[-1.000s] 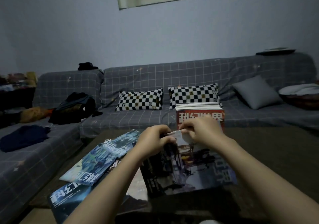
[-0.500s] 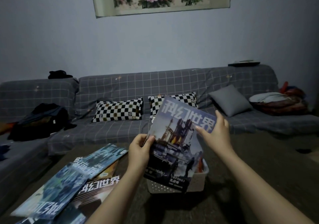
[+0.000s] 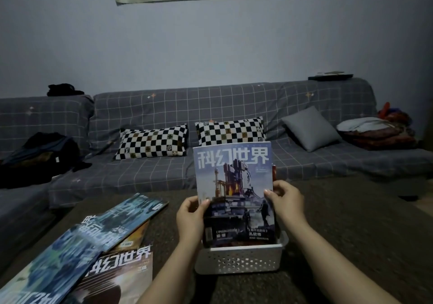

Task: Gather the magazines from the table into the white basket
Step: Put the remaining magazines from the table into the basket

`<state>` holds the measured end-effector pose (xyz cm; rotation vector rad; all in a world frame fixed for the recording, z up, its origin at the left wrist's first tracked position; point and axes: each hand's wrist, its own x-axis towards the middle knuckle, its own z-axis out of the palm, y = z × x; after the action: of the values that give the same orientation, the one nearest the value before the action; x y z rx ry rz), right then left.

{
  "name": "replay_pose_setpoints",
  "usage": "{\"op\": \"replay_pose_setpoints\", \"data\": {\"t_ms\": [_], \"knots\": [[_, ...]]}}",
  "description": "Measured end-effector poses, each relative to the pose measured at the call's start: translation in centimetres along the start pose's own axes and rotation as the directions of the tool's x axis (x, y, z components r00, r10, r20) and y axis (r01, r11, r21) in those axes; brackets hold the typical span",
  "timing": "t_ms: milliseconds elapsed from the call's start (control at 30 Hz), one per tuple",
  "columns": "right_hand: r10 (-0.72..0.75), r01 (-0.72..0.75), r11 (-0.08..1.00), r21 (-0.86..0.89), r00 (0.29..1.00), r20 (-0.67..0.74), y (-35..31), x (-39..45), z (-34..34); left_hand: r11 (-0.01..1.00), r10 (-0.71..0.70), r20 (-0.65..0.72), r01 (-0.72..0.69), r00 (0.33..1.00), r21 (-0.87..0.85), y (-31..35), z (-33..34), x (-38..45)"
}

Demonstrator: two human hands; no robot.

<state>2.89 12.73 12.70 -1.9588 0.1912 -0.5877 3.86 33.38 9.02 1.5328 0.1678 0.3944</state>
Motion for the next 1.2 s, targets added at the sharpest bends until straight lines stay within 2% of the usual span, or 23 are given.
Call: {"op": "replay_pose_setpoints", "data": {"t_ms": [167, 400, 567, 700, 800, 967, 1067, 1200], "knots": [[0.09, -0.089, 0.995, -0.054, 0.996, 0.0, 2.9, -0.8, 1.1, 0.974, 0.061, -0.058, -0.046, 0.996, 0.224, -1.8, -0.2, -0.9], [0.149, -0.153, 0.987, -0.051, 0.987, -0.062, 4.5, -1.7, 1.4, 0.953, 0.074, -0.068, -0.05, 0.995, 0.3, -2.7, -0.2, -0.9], [0.09, -0.101, 0.991, -0.089, 0.989, -0.115, 4.7, -1.9, 1.6, 0.96, 0.054, -0.094, -0.026, 0.994, 0.278, -2.6, -0.1, -0.9], [0.007, -0.013, 0.999, -0.049, 0.991, -0.131, 4.4, -3.0, 1.7, 0.956, 0.101, -0.084, -0.073, 0.991, 0.285, -2.2, -0.3, -1.2], [-0.04, 0.041, 0.999, 0.023, 0.997, -0.063, 3.5, -4.4, 2.1, 0.951, 0.149, -0.045, -0.13, 0.988, 0.281, -1.6, -0.9, -2.1], [-0.065, 0.034, 0.984, 0.178, 0.983, 0.172, 1.1, -9.0, 4.0, 0.931, 0.219, -0.026, -0.201, 0.975, 0.305, -0.7, -5.0, -5.2], [-0.087, 0.019, 0.973, 0.229, 0.952, 0.294, 0.3, -12.5, 6.3, 0.914, 0.221, -0.026, -0.198, 0.975, 0.354, -1.0, -8.7, -7.2], [-0.108, 0.004, 0.971, 0.239, 0.901, 0.421, 0.2, -17.0, 9.5, 0.871, 0.172, -0.072, -0.118, 0.982, 0.477, -2.8, -14.0, -9.5]]}}
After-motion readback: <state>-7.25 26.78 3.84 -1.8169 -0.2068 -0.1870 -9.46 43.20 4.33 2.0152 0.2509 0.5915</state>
